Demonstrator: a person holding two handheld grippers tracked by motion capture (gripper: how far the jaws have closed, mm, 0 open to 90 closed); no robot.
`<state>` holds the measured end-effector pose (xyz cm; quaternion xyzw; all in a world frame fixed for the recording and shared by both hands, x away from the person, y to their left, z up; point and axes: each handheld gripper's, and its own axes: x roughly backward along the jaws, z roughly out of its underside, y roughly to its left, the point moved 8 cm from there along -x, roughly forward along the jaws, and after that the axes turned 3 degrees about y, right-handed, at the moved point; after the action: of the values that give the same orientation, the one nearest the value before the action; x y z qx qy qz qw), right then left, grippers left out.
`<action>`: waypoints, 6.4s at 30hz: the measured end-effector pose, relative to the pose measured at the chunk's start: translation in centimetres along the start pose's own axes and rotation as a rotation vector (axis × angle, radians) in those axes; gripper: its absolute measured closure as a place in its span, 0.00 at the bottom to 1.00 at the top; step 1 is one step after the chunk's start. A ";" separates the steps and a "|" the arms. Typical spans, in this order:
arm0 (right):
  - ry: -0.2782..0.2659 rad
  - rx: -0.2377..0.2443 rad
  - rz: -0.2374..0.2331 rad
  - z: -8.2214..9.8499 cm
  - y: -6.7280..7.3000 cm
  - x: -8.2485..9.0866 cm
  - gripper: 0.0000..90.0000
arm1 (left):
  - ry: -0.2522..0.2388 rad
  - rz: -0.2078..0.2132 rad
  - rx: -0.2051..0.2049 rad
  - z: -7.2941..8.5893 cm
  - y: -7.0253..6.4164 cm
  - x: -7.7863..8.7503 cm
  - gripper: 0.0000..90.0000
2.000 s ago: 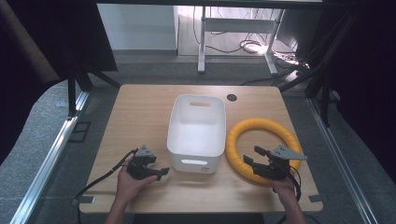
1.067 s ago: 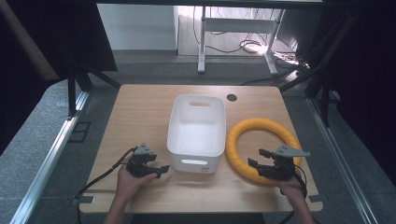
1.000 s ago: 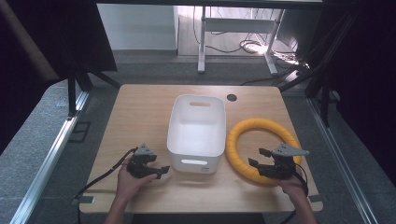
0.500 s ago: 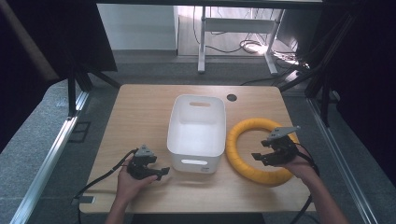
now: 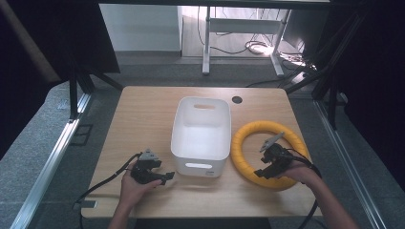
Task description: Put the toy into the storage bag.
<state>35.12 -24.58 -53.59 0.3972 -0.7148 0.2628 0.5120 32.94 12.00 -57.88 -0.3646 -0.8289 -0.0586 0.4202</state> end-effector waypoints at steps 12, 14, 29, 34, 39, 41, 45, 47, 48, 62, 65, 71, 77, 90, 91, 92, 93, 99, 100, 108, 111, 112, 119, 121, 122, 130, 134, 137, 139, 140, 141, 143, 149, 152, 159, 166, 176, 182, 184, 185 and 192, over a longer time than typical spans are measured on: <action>0.122 0.051 -0.007 0.4 1.2 -2.5 0.42 | 0.005 -0.001 -0.001 0.1 0.0 -0.1 0.26; 0.150 0.060 -0.008 0.4 1.4 -2.9 0.42 | 0.007 -0.001 -0.002 0.1 0.0 -0.2 0.27; 0.262 0.089 -0.014 -0.3 1.6 -4.7 0.54 | -0.003 0.013 0.006 0.0 -0.1 -0.2 0.26; 0.304 0.073 -0.008 -0.5 1.6 -4.7 0.56 | -0.005 0.010 0.005 0.0 -0.1 -0.1 0.26; 0.258 0.048 -0.050 -0.4 1.4 -4.5 0.56 | -0.003 0.008 0.004 0.0 -0.1 -0.1 0.26; 0.242 0.041 -0.055 -0.4 1.4 -4.3 0.56 | -0.001 0.009 0.004 0.0 -0.1 -0.2 0.26; 0.148 0.003 -0.103 -0.8 1.0 -2.9 0.57 | 0.001 0.008 0.003 0.0 -0.1 -0.2 0.26; 0.130 -0.007 -0.112 -0.9 0.9 -2.6 0.57 | 0.000 0.007 0.004 0.0 0.0 -0.2 0.26; 0.110 -0.006 -0.121 -1.0 0.8 -2.3 0.57 | -0.003 0.007 0.004 0.0 0.0 -0.2 0.26; -0.147 -0.090 -0.214 -2.1 -0.8 2.2 0.56 | 0.002 0.002 0.003 0.1 0.0 -0.2 0.26; -0.185 -0.105 -0.217 -2.1 -1.1 2.8 0.56 | 0.002 0.002 0.002 0.1 0.0 -0.2 0.26; -0.259 -0.126 -0.216 -2.2 -1.8 4.0 0.56 | 0.007 0.001 0.000 0.1 0.0 -0.3 0.26; -0.325 -0.147 -0.215 -2.2 -2.2 4.7 0.56 | 0.005 0.001 0.001 0.1 0.0 -0.2 0.26; -0.451 -0.184 -0.239 -1.6 -3.5 7.0 0.56 | 0.009 0.002 0.000 0.1 0.0 -0.3 0.26; -0.451 -0.184 -0.239 -1.6 -3.5 7.0 0.56 | 0.009 0.002 0.000 0.1 0.0 -0.3 0.26; -0.473 -0.195 -0.235 -1.5 -3.8 7.4 0.56 | 0.009 0.002 0.001 0.1 0.0 -0.3 0.26; -0.481 -0.201 -0.231 -1.4 -3.9 7.6 0.56 | 0.009 0.002 0.001 0.1 0.0 -0.3 0.26; -0.505 -0.209 -0.218 -1.2 -4.2 8.2 0.56 | 0.010 0.003 0.000 0.2 0.0 -0.3 0.26; -0.517 -0.213 -0.216 -1.1 -4.3 8.4 0.56 | 0.008 0.002 0.000 0.1 0.0 -0.3 0.26; -0.581 -0.237 -0.199 -0.5 -4.8 9.3 0.56 | 0.001 -0.003 -0.001 0.1 0.0 -0.2 0.27; -0.619 -0.251 -0.182 -0.1 -5.1 10.0 0.56 | -0.001 -0.006 -0.005 0.1 0.0 -0.1 0.27; -0.636 -0.262 -0.180 0.0 -5.2 10.2 0.56 | -0.001 -0.006 -0.005 0.1 0.0 -0.1 0.27; -0.742 -0.289 -0.187 0.4 -5.7 11.7 0.56 | 0.001 -0.007 -0.003 0.1 0.0 -0.2 0.27; -0.771 -0.297 -0.192 0.5 -5.8 12.1 0.56 | 0.002 -0.008 -0.005 0.1 0.1 -0.1 0.27; -0.789 -0.295 -0.192 0.4 -5.7 12.4 0.56 | 0.001 -0.008 -0.005 0.1 0.1 -0.1 0.27; -0.849 -0.291 -0.197 0.1 -5.4 13.3 0.56 | -0.001 -0.007 -0.004 0.1 0.0 -0.1 0.27; -0.879 -0.292 -0.186 -0.3 -5.3 13.6 0.56 | -0.001 -0.006 -0.001 0.1 0.0 -0.2 0.27; -0.901 -0.295 -0.185 -0.6 -5.2 13.7 0.56 | -0.001 -0.007 -0.001 0.1 0.0 -0.2 0.27; -0.932 -0.304 -0.172 -0.8 -5.2 14.0 0.56 | 0.000 -0.007 -0.001 0.1 0.0 -0.2 0.27; -0.948 -0.308 -0.164 -0.9 -5.1 14.1 0.56 | 0.000 -0.007 -0.001 0.1 0.0 -0.2 0.27; -0.964 -0.308 -0.151 -1.0 -5.1 14.2 0.56 | 0.002 -0.007 -0.002 0.1 0.0 -0.2 0.27; -0.998 -0.324 -0.138 -1.2 -5.0 14.6 0.56 | 0.002 -0.006 -0.002 0.1 0.0 -0.2 0.27; -1.080 -0.370 -0.103 -2.2 -4.9 15.2 0.56 | 0.002 -0.004 -0.002 0.1 0.0 -0.2 0.27; -1.120 -0.395 -0.078 -2.7 -4.7 14.9 0.56 | 0.003 -0.005 -0.002 0.1 0.0 -0.2 0.27; -1.157 -0.430 -0.036 -3.8 -4.4 14.4 0.56 | 0.003 -0.002 -0.002 0.1 0.0 -0.3 0.27; -1.192 -0.431 0.088 -5.8 -3.1 14.0 0.56 | 0.004 -0.001 -0.003 0.1 0.0 -0.3 0.27; -1.253 -0.401 0.220 -8.3 -0.9 14.0 0.55 | 0.005 -0.003 -0.002 0.1 0.0 -0.2 0.27; -1.283 -0.373 0.243 -9.5 0.4 14.1 0.55 | 0.005 -0.003 -0.005 0.1 0.0 -0.2 0.27; -1.292 -0.367 0.247 -9.8 0.8 14.1 0.55 | 0.006 -0.002 -0.005 0.1 0.0 -0.2 0.27; -1.292 -0.367 0.247 -9.8 0.8 14.1 0.55 | 0.006 -0.002 -0.005 0.1 0.0 -0.2 0.27; -1.307 -0.340 0.268 -10.8 1.8 14.3 0.55 | 0.006 -0.001 -0.005 0.1 0.0 -0.3 0.27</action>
<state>37.01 -19.41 -36.42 0.2966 -0.9512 -0.0852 -0.0057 32.95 11.92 -58.16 -0.3652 -0.8276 -0.0620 0.4217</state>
